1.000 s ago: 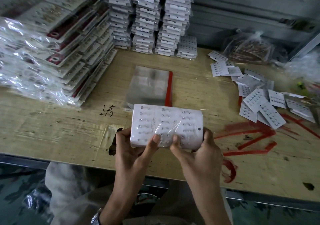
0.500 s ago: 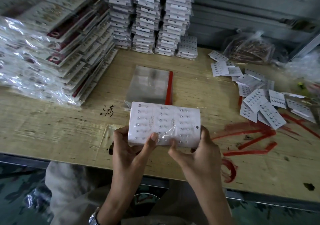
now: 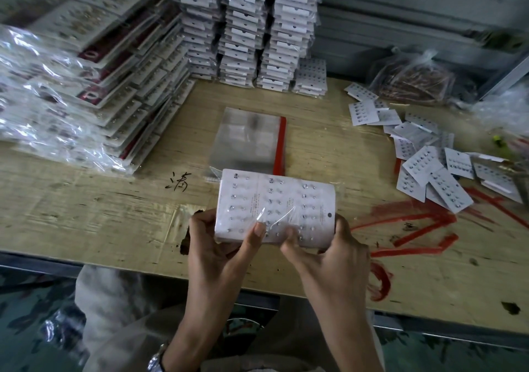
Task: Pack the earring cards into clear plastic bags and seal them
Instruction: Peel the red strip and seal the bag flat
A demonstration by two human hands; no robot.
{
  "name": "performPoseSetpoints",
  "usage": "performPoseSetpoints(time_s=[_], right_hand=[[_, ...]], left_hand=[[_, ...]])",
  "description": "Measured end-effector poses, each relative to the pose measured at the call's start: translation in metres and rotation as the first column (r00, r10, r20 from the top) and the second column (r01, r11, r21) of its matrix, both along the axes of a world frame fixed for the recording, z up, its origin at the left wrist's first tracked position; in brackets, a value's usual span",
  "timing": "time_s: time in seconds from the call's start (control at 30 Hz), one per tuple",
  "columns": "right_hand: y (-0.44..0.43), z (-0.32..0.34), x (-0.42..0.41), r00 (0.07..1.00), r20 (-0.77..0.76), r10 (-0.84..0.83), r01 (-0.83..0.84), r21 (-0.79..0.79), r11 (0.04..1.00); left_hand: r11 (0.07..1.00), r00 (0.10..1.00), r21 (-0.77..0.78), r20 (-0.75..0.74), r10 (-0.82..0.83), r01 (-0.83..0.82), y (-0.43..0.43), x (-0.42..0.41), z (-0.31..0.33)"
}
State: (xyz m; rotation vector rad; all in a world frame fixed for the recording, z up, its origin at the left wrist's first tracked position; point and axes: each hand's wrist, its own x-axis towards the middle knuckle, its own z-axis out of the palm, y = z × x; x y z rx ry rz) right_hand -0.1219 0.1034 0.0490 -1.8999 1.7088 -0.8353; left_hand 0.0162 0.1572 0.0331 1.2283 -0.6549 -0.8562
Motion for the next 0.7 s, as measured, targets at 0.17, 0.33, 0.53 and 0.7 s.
performPoseSetpoints(time_s=[0.17,0.33,0.53,0.7], right_hand=[[-0.004,-0.002,-0.003,0.996,0.085,0.032,-0.034,0.025,0.999],[-0.016,-0.002,-0.018,0.797,0.588,0.136,-0.302,0.194,0.933],[-0.018,-0.001,-0.022,0.758,0.652,0.009,-0.280,0.313,0.907],[-0.025,-0.003,-0.029,0.608,0.793,-0.043,-0.348,0.315,0.883]], left_hand=[[1.000,0.999,0.009,-0.032,-0.001,0.001,0.000,0.000,-0.004],[0.999,0.998,0.042,-0.068,0.010,-0.007,-0.003,0.004,-0.004],[0.992,0.975,0.116,-0.223,-0.014,0.041,-0.008,0.008,-0.003],[0.989,0.930,0.120,-0.366,-0.033,0.083,-0.014,0.020,-0.006]])
